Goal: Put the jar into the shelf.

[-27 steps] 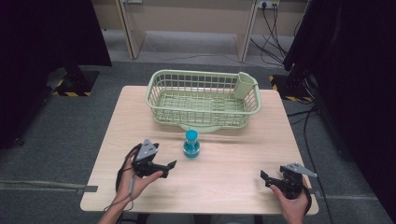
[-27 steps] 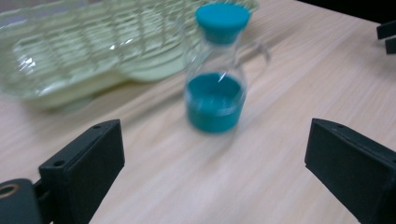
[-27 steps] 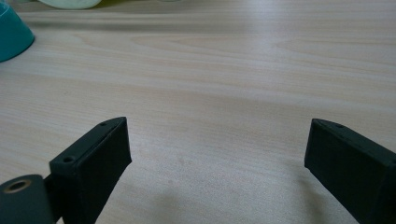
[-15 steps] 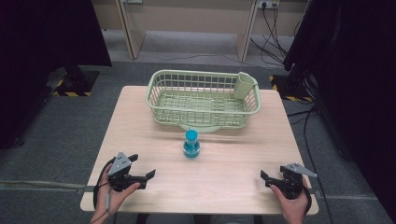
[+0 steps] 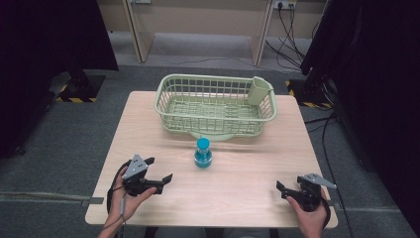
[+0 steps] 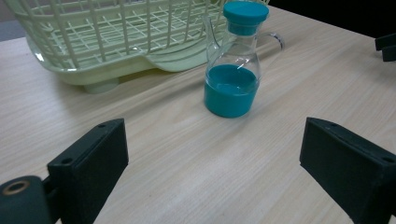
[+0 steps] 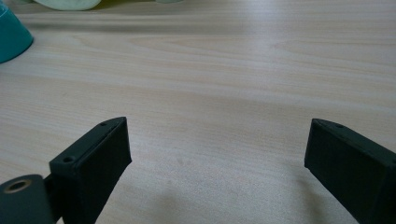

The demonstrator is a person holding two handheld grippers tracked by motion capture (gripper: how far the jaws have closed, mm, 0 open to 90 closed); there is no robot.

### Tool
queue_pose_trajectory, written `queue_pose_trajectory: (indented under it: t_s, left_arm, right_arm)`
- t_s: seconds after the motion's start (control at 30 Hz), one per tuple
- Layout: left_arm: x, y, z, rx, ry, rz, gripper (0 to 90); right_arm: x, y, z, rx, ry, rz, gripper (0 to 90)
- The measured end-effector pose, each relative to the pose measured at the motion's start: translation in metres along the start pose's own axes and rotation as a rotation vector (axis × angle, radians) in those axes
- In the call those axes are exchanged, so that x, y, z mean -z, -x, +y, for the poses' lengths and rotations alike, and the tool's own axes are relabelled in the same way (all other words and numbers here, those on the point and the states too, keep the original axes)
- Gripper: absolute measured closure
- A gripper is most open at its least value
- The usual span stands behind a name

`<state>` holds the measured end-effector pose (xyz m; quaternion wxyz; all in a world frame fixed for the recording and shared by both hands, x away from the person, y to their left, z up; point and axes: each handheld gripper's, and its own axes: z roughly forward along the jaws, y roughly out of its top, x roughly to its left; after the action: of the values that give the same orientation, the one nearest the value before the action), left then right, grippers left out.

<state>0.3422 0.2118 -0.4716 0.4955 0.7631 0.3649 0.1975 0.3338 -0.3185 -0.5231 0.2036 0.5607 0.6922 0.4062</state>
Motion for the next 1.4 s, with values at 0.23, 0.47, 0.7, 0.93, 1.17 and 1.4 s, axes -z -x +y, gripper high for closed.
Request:
queue_pose_trajectory:
  t_s: [0.23, 0.47, 0.7, 0.93, 1.17, 1.4]
  left_arm:
    - [-0.016, 0.004, 0.013, -0.021, -0.005, -0.017, 8.8]
    - [-0.035, 0.008, 0.032, -0.053, -0.013, -0.030, 12.0]
    - [-0.053, 0.010, 0.044, -0.068, -0.028, -0.047, 14.8]
    - [-0.070, 0.012, 0.055, -0.074, -0.038, -0.059, 17.3]
    - [-0.086, 0.012, 0.067, -0.073, -0.061, -0.068, 19.8]
    - [-0.101, 0.015, 0.076, -0.073, -0.075, -0.082, 24.1]
  right_arm:
    - [0.000, 0.000, 0.000, -0.001, -0.001, 0.001, 7.2]
    - [0.000, 0.000, 0.000, 0.001, 0.001, 0.000, 7.2]
    - [0.000, 0.000, 0.000, 0.001, 0.001, 0.001, 7.2]
    - [0.000, 0.000, 0.000, -0.001, -0.001, 0.002, 7.2]
    - [0.000, 0.000, 0.000, -0.001, 0.000, 0.003, 7.2]
    - [0.000, 0.000, 0.000, 0.000, -0.002, 0.003, 7.2]
